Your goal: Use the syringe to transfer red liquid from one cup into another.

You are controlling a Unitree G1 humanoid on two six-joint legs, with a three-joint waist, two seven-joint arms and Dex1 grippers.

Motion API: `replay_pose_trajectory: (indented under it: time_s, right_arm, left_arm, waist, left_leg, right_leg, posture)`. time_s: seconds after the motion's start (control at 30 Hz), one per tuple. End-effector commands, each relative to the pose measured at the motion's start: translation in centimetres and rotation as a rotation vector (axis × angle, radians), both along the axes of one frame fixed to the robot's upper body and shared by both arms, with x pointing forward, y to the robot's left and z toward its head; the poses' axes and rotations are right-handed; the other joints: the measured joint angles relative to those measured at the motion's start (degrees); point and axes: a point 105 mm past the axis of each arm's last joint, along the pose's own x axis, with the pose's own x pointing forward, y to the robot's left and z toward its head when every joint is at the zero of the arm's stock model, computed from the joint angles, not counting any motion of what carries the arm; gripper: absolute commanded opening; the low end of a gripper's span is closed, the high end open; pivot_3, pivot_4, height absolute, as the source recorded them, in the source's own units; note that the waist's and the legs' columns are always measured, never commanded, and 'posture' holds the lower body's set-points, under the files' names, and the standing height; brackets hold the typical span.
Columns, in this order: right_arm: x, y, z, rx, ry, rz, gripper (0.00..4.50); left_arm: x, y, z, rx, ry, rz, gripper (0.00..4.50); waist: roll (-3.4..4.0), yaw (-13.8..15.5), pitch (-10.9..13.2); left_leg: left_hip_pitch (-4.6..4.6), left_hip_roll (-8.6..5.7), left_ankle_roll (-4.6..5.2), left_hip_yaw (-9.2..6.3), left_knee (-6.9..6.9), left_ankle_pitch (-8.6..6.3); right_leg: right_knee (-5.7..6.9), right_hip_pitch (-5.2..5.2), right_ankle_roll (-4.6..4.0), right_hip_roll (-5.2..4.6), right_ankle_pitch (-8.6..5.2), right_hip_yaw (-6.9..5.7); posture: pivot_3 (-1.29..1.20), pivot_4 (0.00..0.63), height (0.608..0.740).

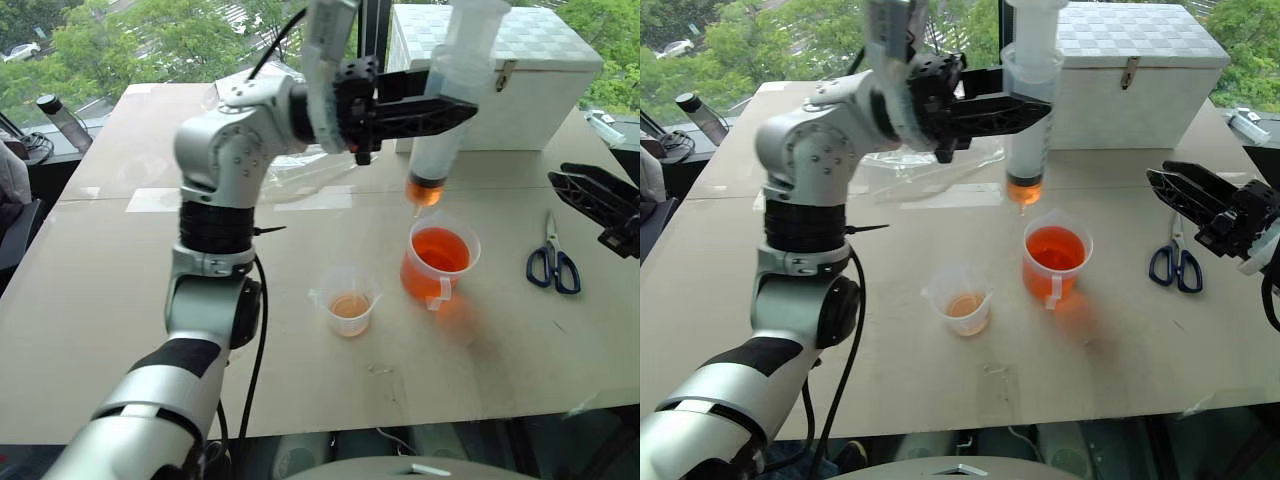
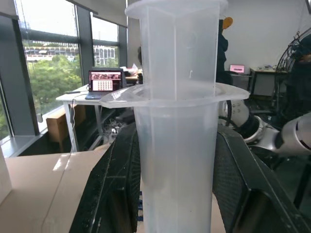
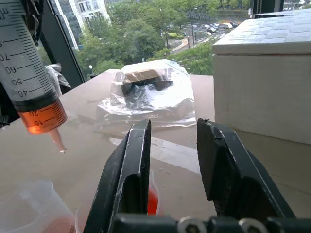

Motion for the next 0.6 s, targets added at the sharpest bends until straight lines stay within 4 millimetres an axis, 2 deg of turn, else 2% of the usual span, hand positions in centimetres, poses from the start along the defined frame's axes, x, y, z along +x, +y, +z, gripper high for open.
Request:
replay_pose_trajectory:
  time_s: [0.03, 0.27, 0.37, 0.6]
  right_arm:
    - [-0.8, 1.7, 1.9, 0.024, -0.086, 0.082, 1.57]
    - [-0.8, 3.7, 4.3, 0.081, -0.141, 0.199, 1.57]
    - [-1.6, 5.7, 5.7, 0.096, -0.166, 0.317, 1.57]
    - [-2.6, 8.9, 5.8, 0.039, -0.121, 0.477, 1.57]
  left_arm:
    - [-1.8, 1.0, -0.1, 0.016, -0.023, -0.016, 1.41]
    - [-2.7, 2.5, -2.6, 0.064, 0.013, 0.024, 1.41]
    - [-2.6, 2.8, -4.0, 0.069, 0.025, 0.05, 1.41]
    - [-2.3, 2.9, -6.6, 0.109, 0.008, 0.106, 1.41]
  waist:
    - [0.0, 0.16, 0.0]
    - [0.01, 0.19, 0.01]
    - [0.02, 0.02, 0.01]
    - [0.0, 0.15, 0.02]
  left_leg:
    - [0.01, 0.0, 0.0, 0.0, 0.0, 0.0]
    - [0.26, 0.0, 0.0, 0.06, -0.02, 0.0]
    - [0.31, 0.0, -0.01, 0.12, -0.03, 0.0]
    - [0.32, 0.01, 0.0, 0.14, -0.06, 0.0]
  right_leg:
    - [0.01, 0.0, 0.0, 0.0, 0.0, 0.0]
    - [0.01, 0.18, -0.01, -0.01, 0.0, 0.08]
    - [0.02, 0.19, -0.01, -0.02, 0.0, 0.15]
    - [0.0, 0.19, -0.01, -0.04, 0.0, 0.15]
  posture:
    - [0.0, 0.15, 0.74]
    - [0.0, 0.15, 0.74]
    - [0.0, 0.15, 0.74]
    - [0.0, 0.15, 0.74]
